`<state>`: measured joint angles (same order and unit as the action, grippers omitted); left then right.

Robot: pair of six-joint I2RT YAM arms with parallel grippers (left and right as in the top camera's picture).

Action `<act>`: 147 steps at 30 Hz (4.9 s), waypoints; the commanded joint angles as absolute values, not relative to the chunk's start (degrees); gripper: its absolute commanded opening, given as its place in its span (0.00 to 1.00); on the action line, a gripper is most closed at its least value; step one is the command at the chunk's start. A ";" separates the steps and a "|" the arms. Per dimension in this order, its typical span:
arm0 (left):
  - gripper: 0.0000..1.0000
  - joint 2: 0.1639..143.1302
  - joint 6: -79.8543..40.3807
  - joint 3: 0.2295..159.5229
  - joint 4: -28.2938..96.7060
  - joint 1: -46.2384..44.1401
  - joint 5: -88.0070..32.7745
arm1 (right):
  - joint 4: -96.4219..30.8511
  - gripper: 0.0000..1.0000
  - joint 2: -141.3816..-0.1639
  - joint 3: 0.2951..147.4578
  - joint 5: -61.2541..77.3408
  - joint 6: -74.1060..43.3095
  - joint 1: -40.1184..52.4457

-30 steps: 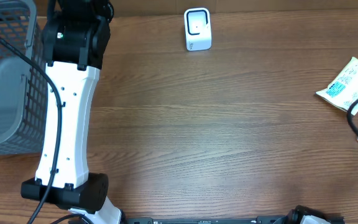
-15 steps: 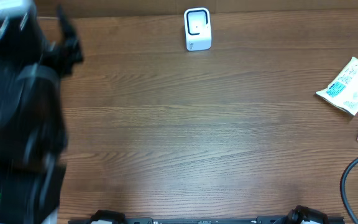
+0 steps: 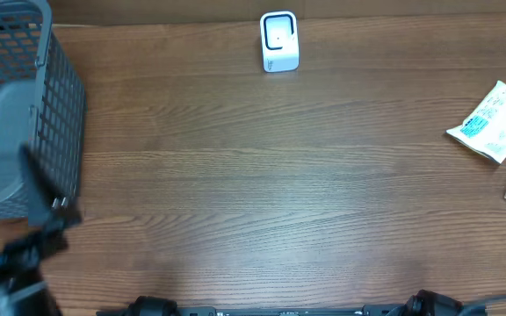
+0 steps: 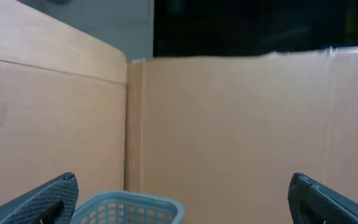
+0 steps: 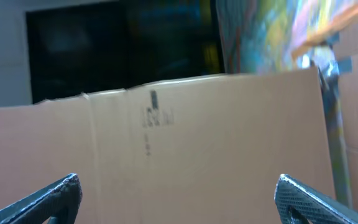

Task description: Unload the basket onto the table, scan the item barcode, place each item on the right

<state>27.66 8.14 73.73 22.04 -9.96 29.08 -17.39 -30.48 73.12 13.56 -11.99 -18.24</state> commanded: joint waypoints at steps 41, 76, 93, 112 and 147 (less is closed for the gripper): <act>1.00 0.25 6.48 60.73 19.29 2.28 18.90 | -19.53 1.00 -0.49 66.70 28.40 -13.65 -17.76; 1.00 0.27 -4.27 0.82 -38.76 2.24 15.07 | 19.14 1.00 -0.49 7.31 31.62 -17.02 -18.37; 1.00 0.27 -4.36 0.34 -20.82 2.22 15.55 | 3.18 1.00 -0.49 3.49 31.22 -18.22 -18.33; 1.00 0.27 -4.32 0.34 -9.28 2.22 15.51 | -10.04 1.00 -0.62 3.31 30.09 -18.22 -15.05; 1.00 0.75 -4.29 0.43 3.18 2.22 15.40 | -4.32 1.00 -0.16 0.45 -4.64 -22.31 10.39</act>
